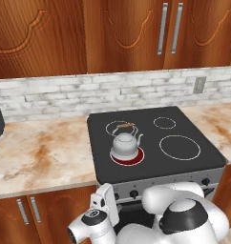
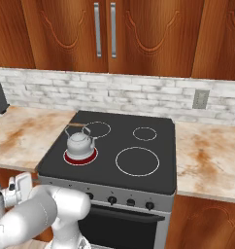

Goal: Lower the heat of the kettle.

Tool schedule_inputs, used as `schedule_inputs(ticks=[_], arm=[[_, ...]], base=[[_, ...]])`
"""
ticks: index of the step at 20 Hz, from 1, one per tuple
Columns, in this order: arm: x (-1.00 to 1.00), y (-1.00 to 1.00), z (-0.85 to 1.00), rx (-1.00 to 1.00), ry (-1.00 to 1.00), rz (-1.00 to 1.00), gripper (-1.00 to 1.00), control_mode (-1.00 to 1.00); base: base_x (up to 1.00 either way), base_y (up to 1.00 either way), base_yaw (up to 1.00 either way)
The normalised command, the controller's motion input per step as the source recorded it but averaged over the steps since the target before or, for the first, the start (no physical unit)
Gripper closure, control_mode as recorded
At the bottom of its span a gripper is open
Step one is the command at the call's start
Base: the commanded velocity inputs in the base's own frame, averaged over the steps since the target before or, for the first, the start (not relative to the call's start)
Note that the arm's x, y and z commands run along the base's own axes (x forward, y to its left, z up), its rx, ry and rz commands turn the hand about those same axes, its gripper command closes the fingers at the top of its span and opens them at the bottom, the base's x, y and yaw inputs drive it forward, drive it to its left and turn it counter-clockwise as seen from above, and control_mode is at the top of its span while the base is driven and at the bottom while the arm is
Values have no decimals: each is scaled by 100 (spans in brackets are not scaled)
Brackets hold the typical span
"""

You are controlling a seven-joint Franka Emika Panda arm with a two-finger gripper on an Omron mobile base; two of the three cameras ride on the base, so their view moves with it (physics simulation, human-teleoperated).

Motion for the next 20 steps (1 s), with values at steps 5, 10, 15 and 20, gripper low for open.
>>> schedule_inputs(ticks=[5, 10, 15, 20], arm=[[4, -12, -22, 0, -9, 0, -100, -100], [10, -2, -26, 0, -11, 0, -100, -100], [17, 0, -12, 0, -11, 0, -100, -100], [15, 6, -11, 0, -11, 0, -100, -100]], base=[[0, 0, 0], [0, 0, 0], [0, 0, 0], [0, 0, 0]])
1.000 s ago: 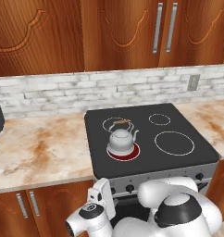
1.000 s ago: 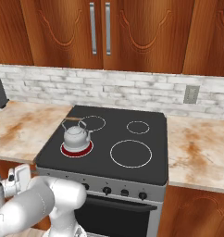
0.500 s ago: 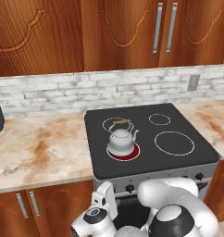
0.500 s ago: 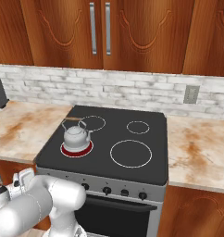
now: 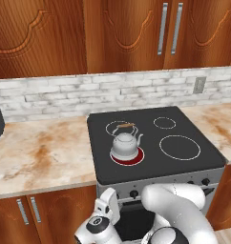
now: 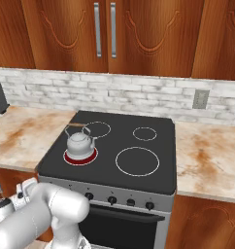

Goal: Lower the heat of the kettle.

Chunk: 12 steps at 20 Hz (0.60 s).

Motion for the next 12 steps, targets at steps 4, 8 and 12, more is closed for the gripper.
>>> schedule_inputs(ticks=[4, 8, 12], arm=[[8, 7, -22, 0, -9, 0, -100, -100], [3, 14, -21, 0, -8, 0, -100, -100], [16, 3, -8, 1, -3, 0, -100, -100]], base=[[0, 0, 0], [0, 0, 0], [0, 0, 0]])
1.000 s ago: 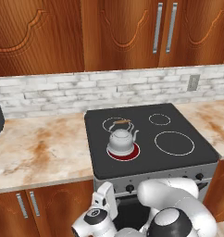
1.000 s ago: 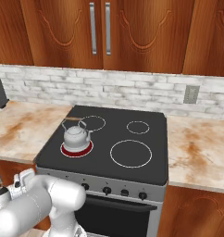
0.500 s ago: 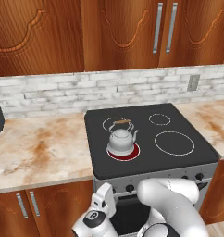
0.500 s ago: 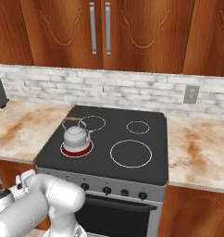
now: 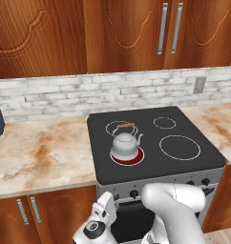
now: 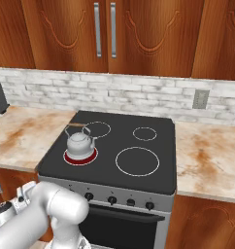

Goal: Lower the heat of the kettle.

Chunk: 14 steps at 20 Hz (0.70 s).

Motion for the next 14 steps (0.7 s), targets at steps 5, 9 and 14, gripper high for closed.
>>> schedule_inputs(ticks=[5, 9, 14], arm=[[36, 0, 0, 5, 0, 1, -100, -100], [37, 0, -4, 6, 0, 6, -100, -100], [16, 0, -18, 3, 0, 7, -100, -100]], base=[[0, 0, 0], [0, 0, 0], [0, 0, 0]])
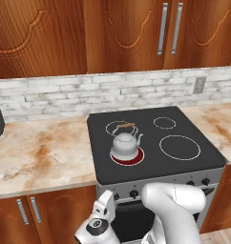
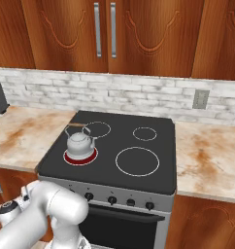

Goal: Lower the heat of the kettle.

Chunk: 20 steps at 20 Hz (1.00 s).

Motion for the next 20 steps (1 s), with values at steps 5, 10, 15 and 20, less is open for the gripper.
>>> schedule_inputs(ticks=[5, 10, 15, 20], arm=[[3, -2, -17, 3, 0, 7, -100, -100], [10, -1, -5, 3, 0, 6, -100, -100], [46, 0, 0, 7, 0, 4, -100, -100], [46, 0, -2, 6, -1, 5, 100, -100]], base=[[0, 0, 0], [0, 0, 0], [0, 0, 0], [0, 0, 0]])
